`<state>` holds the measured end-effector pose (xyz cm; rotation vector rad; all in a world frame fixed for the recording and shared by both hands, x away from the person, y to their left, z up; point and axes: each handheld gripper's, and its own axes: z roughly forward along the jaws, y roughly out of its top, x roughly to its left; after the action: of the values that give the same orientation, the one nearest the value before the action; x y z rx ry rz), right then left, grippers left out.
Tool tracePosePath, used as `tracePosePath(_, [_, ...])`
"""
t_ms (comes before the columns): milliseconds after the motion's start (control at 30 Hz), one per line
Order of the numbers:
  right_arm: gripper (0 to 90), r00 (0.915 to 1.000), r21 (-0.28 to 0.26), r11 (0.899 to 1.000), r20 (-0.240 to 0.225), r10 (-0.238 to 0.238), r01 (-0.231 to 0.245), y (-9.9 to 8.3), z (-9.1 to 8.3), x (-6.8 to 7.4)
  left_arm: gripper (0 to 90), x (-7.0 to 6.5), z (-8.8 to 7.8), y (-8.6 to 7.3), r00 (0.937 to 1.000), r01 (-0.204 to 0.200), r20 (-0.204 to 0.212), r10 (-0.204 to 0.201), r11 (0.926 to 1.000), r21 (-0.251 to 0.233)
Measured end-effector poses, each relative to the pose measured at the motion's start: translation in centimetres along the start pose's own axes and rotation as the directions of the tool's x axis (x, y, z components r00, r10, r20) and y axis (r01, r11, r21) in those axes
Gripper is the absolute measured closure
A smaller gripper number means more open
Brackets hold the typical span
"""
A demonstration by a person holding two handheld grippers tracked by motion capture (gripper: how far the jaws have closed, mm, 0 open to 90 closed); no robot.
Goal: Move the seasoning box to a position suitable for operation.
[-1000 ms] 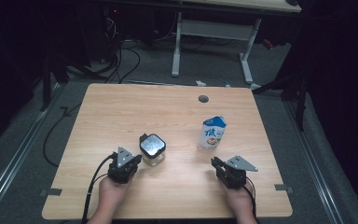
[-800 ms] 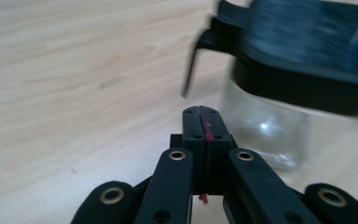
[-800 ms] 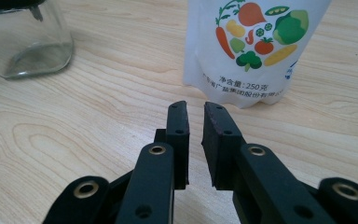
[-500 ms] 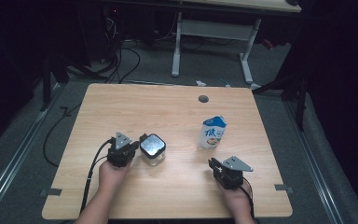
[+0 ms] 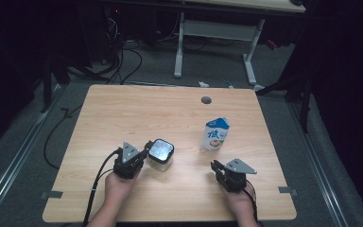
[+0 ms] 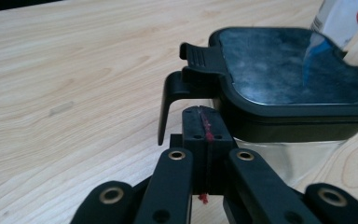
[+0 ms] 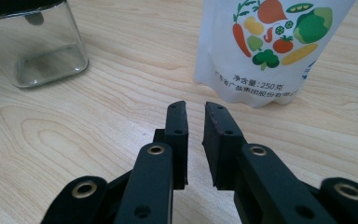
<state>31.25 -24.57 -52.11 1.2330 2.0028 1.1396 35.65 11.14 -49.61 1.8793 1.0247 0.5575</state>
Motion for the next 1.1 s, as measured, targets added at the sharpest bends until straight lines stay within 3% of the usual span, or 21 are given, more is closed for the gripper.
tracePosePath(67, [79.7,1.0000,-0.001,1.000,-0.003,-0.001,0.001,0.0,0.0,0.0,86.5,0.2,-1.1,0.5,0.9998,0.003,-0.021,-0.003,0.9997,-0.023])
tracePosePath(233, [79.7,1.0000,-0.001,1.000,-0.007,0.002,-0.002,0.0,0.1,-0.1,83.9,0.6,-1.4,1.7,0.9988,-0.004,-0.049,0.002,0.9995,-0.033])
tracePosePath(467, [79.7,1.0000,0.005,1.000,-0.007,0.000,0.000,0.0,0.2,0.0,90.0,0.3,-0.6,3.8,0.9988,-0.036,-0.035,0.035,0.9983,-0.045])
tracePosePath(667, [79.6,0.9999,0.006,1.000,-0.011,-0.001,0.001,-0.1,0.3,0.0,90.0,0.2,0.8,3.8,0.9994,-0.020,-0.030,0.019,0.9994,-0.029])
tracePosePath(1100, [79.1,0.9999,0.002,1.000,-0.015,0.005,-0.005,-0.2,0.2,-0.2,90.0,0.4,1.1,3.5,0.9981,-0.034,-0.052,0.033,0.9991,-0.024])
